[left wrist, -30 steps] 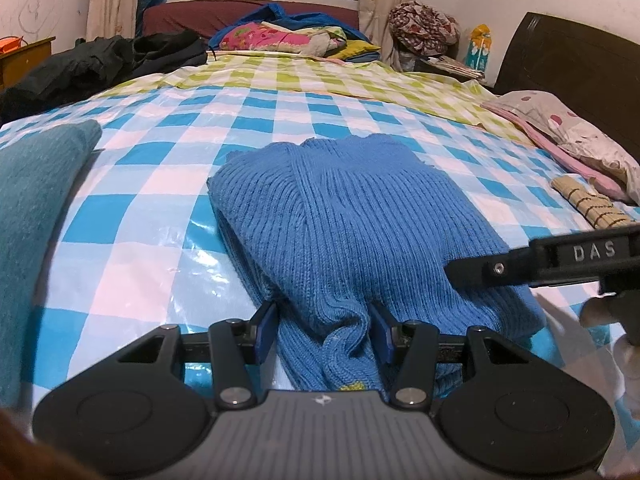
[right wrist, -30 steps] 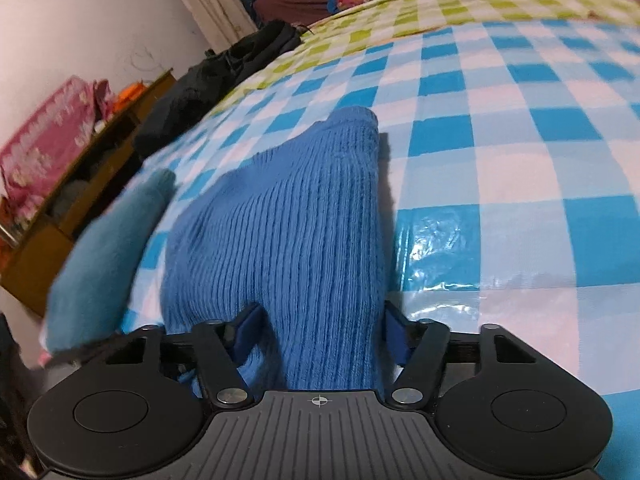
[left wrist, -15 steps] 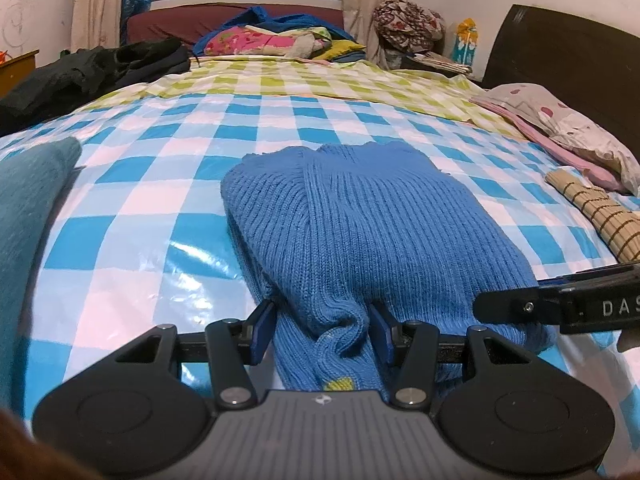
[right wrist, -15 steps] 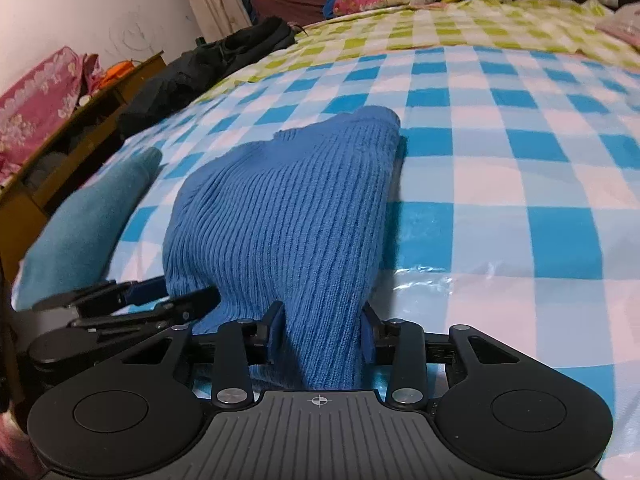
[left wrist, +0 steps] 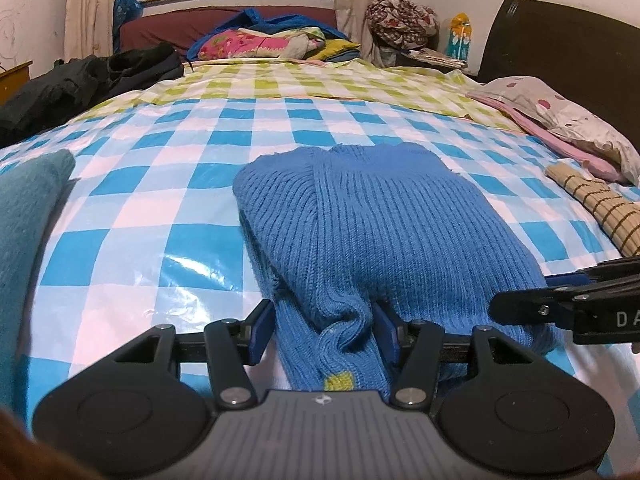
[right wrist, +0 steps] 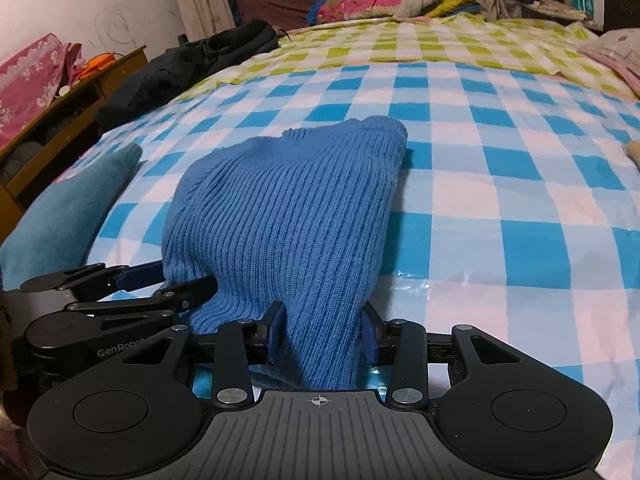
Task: Fold small clothes
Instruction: 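Open both grippers and pull them back from the folded blue sweater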
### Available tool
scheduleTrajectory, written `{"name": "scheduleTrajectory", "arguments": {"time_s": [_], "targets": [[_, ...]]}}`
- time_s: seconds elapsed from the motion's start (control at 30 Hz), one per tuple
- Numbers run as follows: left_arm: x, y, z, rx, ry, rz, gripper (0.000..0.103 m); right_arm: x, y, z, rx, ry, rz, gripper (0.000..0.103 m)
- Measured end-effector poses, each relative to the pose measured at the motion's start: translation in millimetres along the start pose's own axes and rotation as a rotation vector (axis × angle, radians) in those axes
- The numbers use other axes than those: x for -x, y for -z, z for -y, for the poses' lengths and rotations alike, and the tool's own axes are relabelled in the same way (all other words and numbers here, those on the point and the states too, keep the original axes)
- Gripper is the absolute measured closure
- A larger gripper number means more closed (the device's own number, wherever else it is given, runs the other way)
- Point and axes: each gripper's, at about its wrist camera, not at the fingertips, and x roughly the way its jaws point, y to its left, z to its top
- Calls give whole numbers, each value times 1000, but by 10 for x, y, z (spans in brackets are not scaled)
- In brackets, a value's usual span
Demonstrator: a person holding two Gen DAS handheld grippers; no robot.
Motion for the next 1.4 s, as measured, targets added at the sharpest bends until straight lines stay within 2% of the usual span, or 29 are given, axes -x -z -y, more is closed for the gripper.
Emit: {"name": "scheduleTrajectory", "arguments": {"time_s": [0.57, 1.4], "targets": [[90, 30, 51, -9, -45, -18, 40, 233, 91, -115, 71, 61, 35, 64], [439, 239, 146, 23, -110, -31, 38, 231, 350, -210, 88, 163, -21, 63]]}}
